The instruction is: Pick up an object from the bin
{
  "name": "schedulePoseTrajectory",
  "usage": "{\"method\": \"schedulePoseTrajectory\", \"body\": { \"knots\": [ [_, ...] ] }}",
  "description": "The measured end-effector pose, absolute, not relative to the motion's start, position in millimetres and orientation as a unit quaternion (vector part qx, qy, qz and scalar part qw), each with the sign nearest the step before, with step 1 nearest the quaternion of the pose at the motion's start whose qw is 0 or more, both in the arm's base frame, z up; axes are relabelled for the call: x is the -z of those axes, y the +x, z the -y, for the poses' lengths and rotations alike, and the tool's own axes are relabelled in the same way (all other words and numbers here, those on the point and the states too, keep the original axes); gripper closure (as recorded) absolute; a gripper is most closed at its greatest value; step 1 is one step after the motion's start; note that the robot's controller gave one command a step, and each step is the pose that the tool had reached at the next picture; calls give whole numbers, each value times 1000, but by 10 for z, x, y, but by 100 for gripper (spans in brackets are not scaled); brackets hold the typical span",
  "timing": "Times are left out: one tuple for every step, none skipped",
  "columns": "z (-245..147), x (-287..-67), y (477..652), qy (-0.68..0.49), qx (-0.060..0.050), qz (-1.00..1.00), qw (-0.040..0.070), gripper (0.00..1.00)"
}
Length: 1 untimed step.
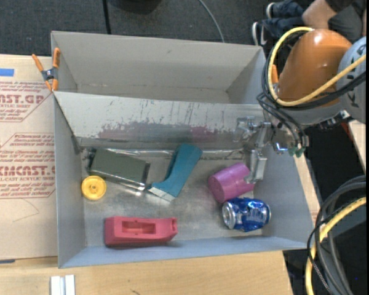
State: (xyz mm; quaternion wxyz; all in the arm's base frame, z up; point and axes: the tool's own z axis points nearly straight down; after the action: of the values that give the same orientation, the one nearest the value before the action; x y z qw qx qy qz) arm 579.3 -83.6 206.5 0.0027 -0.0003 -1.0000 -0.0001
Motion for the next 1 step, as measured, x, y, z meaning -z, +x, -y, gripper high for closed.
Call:
{"method": "schedulePoseTrajectory", "body": {
  "knots": [
    [833,-2113,5809,0,0,1000,-1,0]
  ]
}}
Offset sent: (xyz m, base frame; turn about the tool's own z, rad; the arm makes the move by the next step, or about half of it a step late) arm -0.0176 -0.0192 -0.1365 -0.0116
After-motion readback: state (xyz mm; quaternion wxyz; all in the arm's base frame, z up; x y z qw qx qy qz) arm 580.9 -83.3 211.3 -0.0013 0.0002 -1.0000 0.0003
